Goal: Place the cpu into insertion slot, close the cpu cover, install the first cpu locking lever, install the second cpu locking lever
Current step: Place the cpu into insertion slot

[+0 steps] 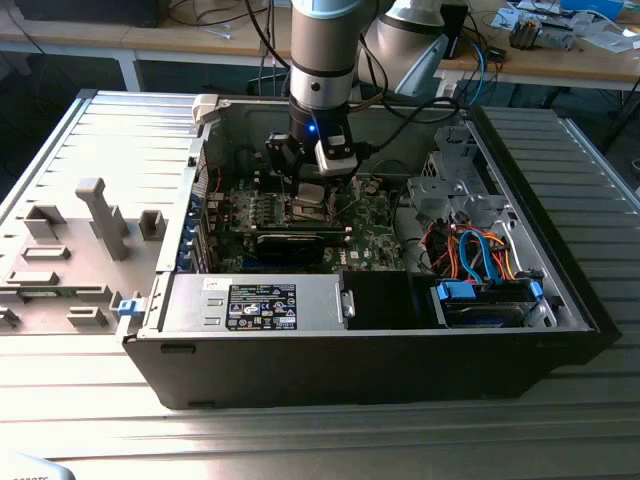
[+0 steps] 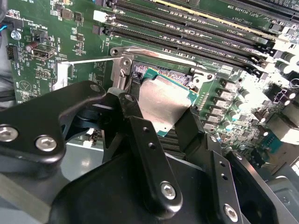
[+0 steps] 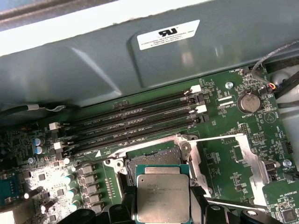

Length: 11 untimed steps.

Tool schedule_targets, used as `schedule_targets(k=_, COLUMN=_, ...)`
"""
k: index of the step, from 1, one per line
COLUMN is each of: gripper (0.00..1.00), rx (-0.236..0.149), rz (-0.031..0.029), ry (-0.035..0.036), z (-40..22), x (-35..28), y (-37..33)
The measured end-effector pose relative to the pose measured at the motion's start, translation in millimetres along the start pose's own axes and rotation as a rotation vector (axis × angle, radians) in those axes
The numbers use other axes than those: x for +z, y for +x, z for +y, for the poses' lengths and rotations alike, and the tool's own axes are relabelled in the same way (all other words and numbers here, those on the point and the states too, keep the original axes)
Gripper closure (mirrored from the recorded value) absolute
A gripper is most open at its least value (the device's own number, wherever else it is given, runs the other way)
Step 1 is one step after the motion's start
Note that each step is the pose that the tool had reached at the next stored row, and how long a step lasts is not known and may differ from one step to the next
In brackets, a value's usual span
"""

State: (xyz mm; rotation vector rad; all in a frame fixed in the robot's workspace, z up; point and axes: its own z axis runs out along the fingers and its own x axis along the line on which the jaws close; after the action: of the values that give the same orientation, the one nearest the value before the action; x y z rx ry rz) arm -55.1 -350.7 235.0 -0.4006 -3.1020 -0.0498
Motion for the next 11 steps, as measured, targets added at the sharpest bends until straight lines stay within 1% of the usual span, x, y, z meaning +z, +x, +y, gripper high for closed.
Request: schedule_targets(k=11, gripper=0.46, rx=0.042, rz=-0.0012, ry=-0.0005, z=0.0, x=1.3, y=0.0)
